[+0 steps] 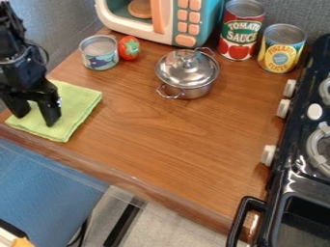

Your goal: Move the green towel to the front right of the table

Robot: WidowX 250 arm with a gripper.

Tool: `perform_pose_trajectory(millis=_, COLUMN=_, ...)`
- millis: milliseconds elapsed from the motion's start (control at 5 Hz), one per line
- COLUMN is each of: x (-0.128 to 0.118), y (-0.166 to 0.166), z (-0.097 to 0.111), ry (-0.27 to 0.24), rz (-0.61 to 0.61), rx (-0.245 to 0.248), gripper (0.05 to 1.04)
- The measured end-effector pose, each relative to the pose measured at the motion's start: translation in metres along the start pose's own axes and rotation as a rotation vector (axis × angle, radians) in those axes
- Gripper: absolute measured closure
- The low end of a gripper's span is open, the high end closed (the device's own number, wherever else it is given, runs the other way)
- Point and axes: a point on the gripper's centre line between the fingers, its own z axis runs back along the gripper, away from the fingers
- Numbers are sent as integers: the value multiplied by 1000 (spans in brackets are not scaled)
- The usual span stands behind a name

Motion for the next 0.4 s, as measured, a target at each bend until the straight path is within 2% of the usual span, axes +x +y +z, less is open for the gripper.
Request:
perform_pose_trajectory(millis=200, x=-2, y=-15, z=-3, ry=4, rz=-25, rx=6, gripper=83)
perform_pose_trajectory(millis=400, x=-14, y=-44, z=-3, ry=21, rz=-74, rx=13, gripper=83)
